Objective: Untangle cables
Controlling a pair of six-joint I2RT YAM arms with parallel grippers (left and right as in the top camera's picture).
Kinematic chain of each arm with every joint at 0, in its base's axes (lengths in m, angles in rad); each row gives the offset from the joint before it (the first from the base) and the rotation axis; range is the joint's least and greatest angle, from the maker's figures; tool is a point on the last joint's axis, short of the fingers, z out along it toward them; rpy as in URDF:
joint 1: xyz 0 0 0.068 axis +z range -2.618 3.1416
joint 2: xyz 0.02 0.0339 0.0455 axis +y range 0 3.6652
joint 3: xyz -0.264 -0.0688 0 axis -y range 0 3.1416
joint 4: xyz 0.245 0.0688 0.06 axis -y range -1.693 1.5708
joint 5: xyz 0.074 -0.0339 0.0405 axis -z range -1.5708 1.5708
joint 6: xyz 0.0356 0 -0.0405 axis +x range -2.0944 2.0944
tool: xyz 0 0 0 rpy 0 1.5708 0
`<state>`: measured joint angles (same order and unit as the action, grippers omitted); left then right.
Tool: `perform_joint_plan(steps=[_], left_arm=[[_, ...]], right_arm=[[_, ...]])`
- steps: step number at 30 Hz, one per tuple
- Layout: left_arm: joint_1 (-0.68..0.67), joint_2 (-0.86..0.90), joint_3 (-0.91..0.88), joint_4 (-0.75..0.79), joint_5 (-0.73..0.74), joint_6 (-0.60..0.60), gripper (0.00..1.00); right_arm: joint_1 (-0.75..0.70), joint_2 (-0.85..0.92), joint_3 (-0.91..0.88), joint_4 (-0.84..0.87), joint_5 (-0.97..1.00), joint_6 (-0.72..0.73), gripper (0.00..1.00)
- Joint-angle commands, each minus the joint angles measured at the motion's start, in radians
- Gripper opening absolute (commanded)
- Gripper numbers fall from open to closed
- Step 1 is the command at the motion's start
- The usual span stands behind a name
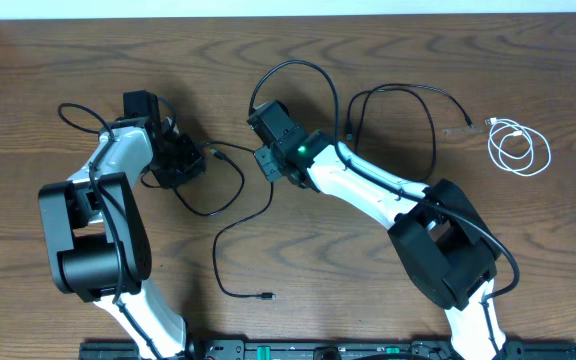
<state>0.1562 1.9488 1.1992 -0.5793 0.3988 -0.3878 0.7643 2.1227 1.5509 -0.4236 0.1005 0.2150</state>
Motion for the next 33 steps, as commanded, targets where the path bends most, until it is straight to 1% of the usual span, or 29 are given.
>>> perform_joint_plan(steps=[1, 8, 20, 25, 30, 33], left_arm=[[0.004, 0.017, -0.015, -0.002, 0.013, 0.016, 0.08], [0.004, 0.017, -0.015, -0.002, 0.013, 0.016, 0.08], [0.004, 0.017, -0.015, -0.002, 0.013, 0.016, 0.08], [0.004, 0.017, -0.015, 0.001, 0.013, 0.016, 0.08], [0.004, 0.017, -0.015, 0.002, 0.013, 0.016, 0.08], [0.004, 0.017, -0.015, 0.002, 0.013, 0.016, 0.08]], right_arm=[[-0.014, 0.011, 0.005, 0.008, -0.007, -0.006, 0.01], [-0.039, 0.011, 0.004, 0.010, -0.102, -0.006, 0.02], [-0.043, 0.011, 0.004, 0.009, -0.116, -0.006, 0.06], [-0.043, 0.012, 0.004, 0.011, -0.193, -0.006, 0.20], [-0.044, 0.031, 0.005, 0.016, -0.225, -0.006, 0.26], [-0.044, 0.044, 0.004, 0.018, -0.243, -0.006, 0.43]])
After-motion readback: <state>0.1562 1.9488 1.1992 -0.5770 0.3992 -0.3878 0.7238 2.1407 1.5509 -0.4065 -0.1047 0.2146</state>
